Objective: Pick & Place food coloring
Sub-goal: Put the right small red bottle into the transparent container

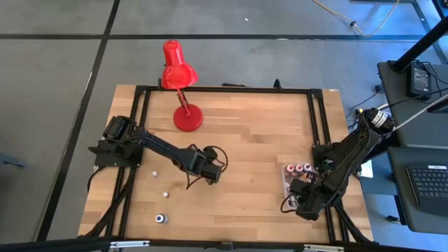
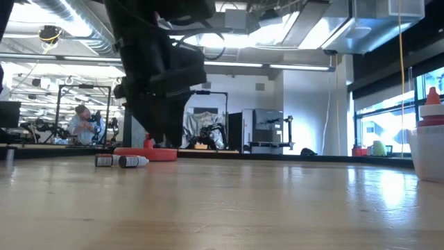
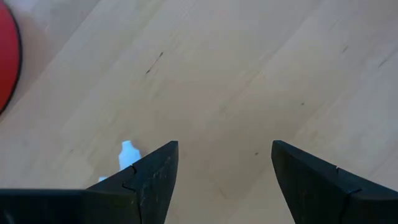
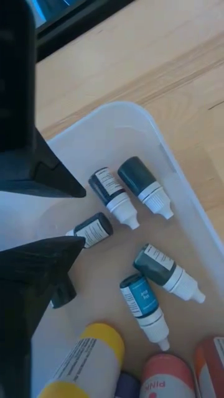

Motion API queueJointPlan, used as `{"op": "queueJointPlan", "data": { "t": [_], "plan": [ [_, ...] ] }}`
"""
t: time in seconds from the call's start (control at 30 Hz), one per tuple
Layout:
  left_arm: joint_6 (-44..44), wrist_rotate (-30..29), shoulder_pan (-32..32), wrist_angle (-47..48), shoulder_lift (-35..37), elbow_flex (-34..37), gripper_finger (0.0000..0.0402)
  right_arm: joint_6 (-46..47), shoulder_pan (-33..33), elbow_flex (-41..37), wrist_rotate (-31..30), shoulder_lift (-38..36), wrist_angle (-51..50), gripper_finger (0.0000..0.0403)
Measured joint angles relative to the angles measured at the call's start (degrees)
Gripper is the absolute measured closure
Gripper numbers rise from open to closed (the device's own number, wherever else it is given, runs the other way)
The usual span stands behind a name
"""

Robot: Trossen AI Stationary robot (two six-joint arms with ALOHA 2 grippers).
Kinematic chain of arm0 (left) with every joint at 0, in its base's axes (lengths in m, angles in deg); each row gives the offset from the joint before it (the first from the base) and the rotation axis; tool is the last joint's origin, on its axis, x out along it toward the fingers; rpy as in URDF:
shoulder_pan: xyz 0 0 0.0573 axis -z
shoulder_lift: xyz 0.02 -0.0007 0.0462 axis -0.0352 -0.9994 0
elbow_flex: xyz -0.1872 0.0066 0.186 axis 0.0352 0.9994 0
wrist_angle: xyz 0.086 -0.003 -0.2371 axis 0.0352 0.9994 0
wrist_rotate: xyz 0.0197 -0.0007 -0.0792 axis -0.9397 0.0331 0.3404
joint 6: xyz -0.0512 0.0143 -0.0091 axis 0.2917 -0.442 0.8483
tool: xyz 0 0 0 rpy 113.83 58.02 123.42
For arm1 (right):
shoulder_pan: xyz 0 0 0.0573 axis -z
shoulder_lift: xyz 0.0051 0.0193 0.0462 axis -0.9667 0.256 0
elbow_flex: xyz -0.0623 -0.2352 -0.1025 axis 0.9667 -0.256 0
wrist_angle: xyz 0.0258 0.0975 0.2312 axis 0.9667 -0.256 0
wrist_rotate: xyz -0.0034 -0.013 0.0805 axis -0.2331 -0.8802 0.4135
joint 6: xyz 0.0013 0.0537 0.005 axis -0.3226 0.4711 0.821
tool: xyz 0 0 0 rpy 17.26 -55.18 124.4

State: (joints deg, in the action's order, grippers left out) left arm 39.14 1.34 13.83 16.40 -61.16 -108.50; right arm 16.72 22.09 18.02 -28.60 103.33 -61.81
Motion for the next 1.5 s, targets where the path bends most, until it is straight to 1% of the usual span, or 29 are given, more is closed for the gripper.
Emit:
{"op": "queueJointPlan", "data": {
  "t": [0.07,0.17,0.27,0.47,0.6,0.77,0.93,1.1,1.23,1.37,1.5],
  "plan": [
    [1.3,-0.3,-0.3,0.9,0.0,0.0,0.0152,0.0,0.0,0.0,0.0,0.0,0.0,0.0290],
    [5.8,-0.1,-1.8,4.8,0.0,0.1,0.0155,0.0,0.0,0.0,-0.7,0.0,0.0,0.0290],
    [8.9,-0.6,-3.4,6.8,0.0,1.5,0.0158,0.0,0.0,0.0,-1.7,0.0,0.0,0.0290],
    [9.0,3.0,-5.8,3.8,0.0,5.4,0.0165,0.0,0.0,0.0,-1.9,0.1,0.0,0.0290],
    [8.9,4.5,-6.7,3.1,0.0,6.6,0.0176,0.0,0.0,0.0,-1.9,0.1,0.0,0.0290],
    [7.7,5.2,-6.9,2.0,0.1,7.0,0.0202,-0.2,0.0,0.0,-2.0,0.1,-0.1,0.0290],
    [7.0,6.8,-7.0,1.6,0.1,7.0,0.0239,-0.2,0.0,0.0,-2.0,0.1,-0.1,0.0290],
    [3.9,7.2,-7.0,1.1,0.1,7.0,0.0279,-0.2,0.0,0.0,-2.0,0.1,-0.1,0.0290],
    [3.5,7.3,-7.0,1.2,0.1,7.1,0.0306,-0.2,0.0,0.0,-2.0,0.1,-0.2,0.0290],
    [3.4,7.4,-7.0,1.4,0.1,7.1,0.0324,-0.2,0.0,0.0,-2.0,0.0,-0.2,0.0290],
    [2.4,7.3,-6.8,1.5,0.1,7.1,0.0328,-0.2,0.0,0.0,-1.7,0.0,-0.2,0.0290]
  ]
}}
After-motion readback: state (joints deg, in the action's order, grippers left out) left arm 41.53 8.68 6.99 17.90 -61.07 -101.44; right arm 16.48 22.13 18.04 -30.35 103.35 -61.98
